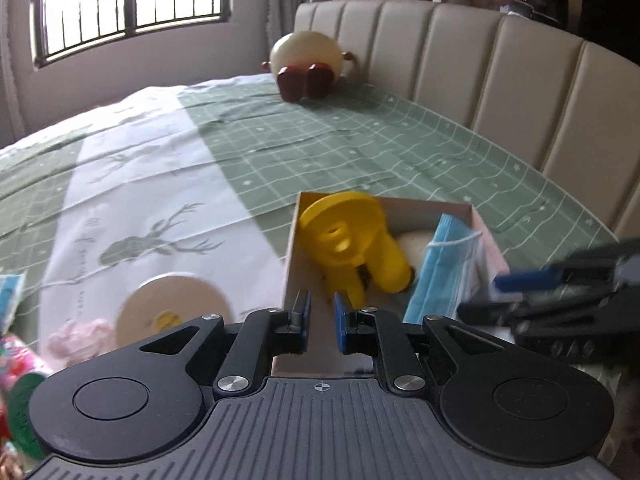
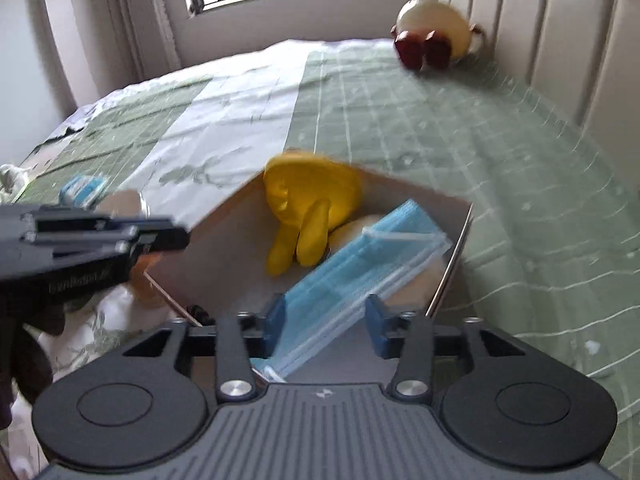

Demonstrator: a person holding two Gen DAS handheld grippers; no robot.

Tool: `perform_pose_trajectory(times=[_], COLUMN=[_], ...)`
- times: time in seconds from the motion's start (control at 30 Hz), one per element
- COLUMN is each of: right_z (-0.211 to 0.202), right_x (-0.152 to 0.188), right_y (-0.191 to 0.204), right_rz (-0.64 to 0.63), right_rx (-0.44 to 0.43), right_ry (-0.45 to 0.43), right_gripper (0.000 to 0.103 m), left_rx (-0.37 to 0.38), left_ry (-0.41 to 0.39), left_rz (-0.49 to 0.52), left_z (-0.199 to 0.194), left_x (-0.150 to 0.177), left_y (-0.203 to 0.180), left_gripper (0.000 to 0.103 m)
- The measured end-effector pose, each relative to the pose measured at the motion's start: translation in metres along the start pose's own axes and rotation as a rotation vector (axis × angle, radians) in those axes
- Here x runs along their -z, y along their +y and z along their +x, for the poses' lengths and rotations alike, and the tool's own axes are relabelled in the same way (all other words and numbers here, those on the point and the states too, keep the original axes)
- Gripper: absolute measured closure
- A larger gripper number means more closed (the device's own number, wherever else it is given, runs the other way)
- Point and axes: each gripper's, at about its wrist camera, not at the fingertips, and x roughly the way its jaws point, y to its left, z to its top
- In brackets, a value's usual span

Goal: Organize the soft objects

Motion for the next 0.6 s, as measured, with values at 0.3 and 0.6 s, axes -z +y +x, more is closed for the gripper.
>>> perform_pose_trajectory(times=[0.3,0.6], right_z=[-0.041,-0.016], right_x=[-0.020,-0.024], right_y=[0.073,0.226], right_rz=[-0.113,-0.329], right_rx=[0.017,-0.112], right_ry=[-0.168,-0.142], right_gripper=[0.042,0.036], left_rx=[-0.157,-0.328], left_ry=[-0.140,-0.110], left_rz=[-0.152,-0.382], left_z=[-0.071,-0.125], left_x=[0.023,0.094], left_y=[0.078,0.209], left_gripper=[0.087,0.087])
